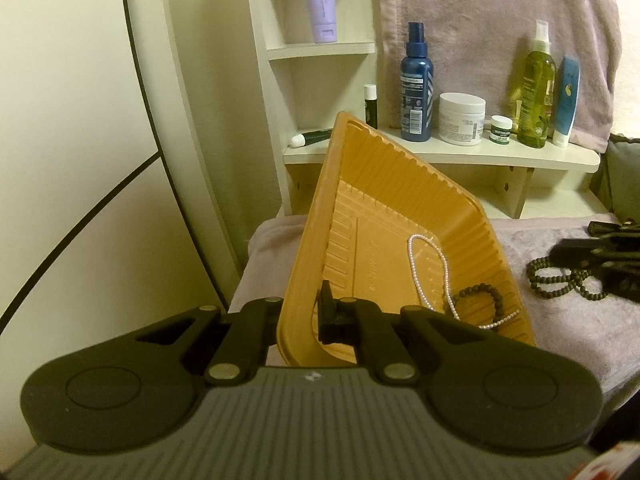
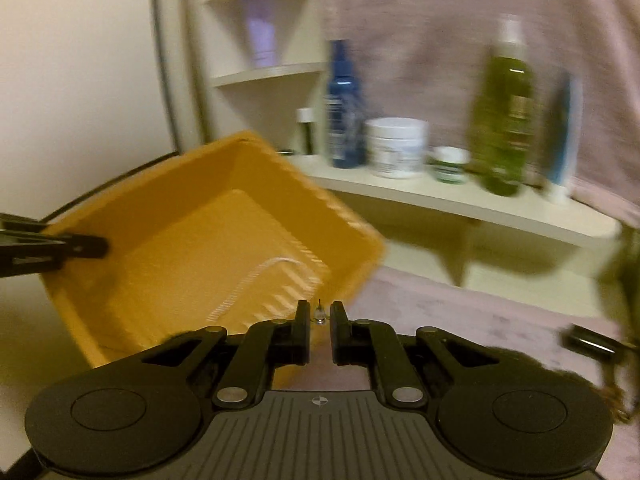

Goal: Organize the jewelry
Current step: 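Pinch the dark bead necklace with the right gripper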

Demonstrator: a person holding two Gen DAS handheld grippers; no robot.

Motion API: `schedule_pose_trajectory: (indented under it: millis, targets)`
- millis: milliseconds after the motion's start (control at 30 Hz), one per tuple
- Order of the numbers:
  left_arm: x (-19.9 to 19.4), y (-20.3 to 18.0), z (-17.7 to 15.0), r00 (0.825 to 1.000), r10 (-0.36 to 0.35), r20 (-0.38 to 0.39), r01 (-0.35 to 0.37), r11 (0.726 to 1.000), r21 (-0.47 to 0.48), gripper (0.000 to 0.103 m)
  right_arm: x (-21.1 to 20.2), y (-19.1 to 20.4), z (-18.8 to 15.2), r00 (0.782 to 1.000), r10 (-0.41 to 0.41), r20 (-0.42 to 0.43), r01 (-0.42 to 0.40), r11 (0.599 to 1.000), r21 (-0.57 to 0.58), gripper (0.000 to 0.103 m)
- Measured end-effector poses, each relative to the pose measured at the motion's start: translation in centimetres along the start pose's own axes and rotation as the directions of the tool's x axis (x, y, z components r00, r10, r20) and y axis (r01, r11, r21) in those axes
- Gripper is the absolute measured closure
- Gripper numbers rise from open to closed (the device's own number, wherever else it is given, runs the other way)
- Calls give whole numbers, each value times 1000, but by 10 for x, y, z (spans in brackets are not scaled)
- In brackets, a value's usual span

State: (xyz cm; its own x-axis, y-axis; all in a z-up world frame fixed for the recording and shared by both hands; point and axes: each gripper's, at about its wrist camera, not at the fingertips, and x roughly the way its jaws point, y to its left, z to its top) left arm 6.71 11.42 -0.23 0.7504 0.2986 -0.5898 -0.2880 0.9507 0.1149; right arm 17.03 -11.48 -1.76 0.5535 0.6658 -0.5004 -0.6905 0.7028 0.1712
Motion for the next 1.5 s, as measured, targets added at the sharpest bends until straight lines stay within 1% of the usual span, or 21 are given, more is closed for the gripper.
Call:
schedule_pose_trajectory:
  millis: [100,200,433,500,533,567,600,633,700,767,833,900,1000,1167,1233,1300,1400,1500]
  targets:
    - [0,0,0,1000,-3,1,3,1000,-2,98,14,17,4,999,46,-11,-47,998,-32,93]
    - [1,1,1,1000,-5,1,5,1000,-5,98,25,29,2,997,71,-29,-73,996,-50,93]
    - [1,2,0,1000,-8,0,8,1000,-11,98,37,37,5,994,106,-35,-108,992,-61,93]
    - [2,3,0,1000,-7,-1,7,1000,-13,98,37,36,5,990,141,-25,-142,989,-51,92]
    - [1,3,0,1000,-8,-1,8,1000,-14,98,36,34,5,989,149,-22,-150,988,-46,83]
    - [1,4,0,1000,-7,-2,7,1000,-14,98,35,32,4,989,144,-16,-145,989,-42,62]
    - [1,3,0,1000,-7,-2,7,1000,-14,98,31,30,3,990,138,-7,-138,990,-38,44]
    - [1,3,0,1000,-6,-2,6,1000,-14,98,28,27,2,991,131,6,-130,991,-28,42]
    - [1,3,0,1000,-6,-1,6,1000,-14,98,21,18,0,994,112,11,-112,994,-7,42]
    - [1,3,0,1000,-5,-2,5,1000,-14,98,13,8,-3,997,75,15,-76,997,16,42]
    - [1,3,0,1000,-6,-2,6,1000,-15,98,3,-5,-9,999,33,17,-33,999,33,42]
    - [1,3,0,1000,-5,-2,5,1000,-13,98,-7,-18,-17,1000,-27,4,27,998,48,42]
    - [1,3,0,1000,-5,-1,5,1000,-11,98,-20,-40,-31,993,-120,-22,121,990,74,42]
    - [1,2,0,1000,-3,-1,3,1000,-9,98,-33,-72,-50,974,-215,-68,220,971,87,43]
    - [1,1,0,1000,-2,0,2,1000,-7,98,-34,-79,-55,969,-233,-79,239,968,78,44]
    - [1,1,0,1000,-2,0,2,1000,-8,98,-34,-82,-57,967,-239,-87,245,968,62,52]
    - [1,1,0,1000,-1,-1,1,1000,-6,98,-27,-83,-59,967,-232,-105,237,971,33,61]
    - [0,0,1,1000,0,-2,0,1000,-4,98,-14,-79,-59,969,-218,-119,220,976,3,67]
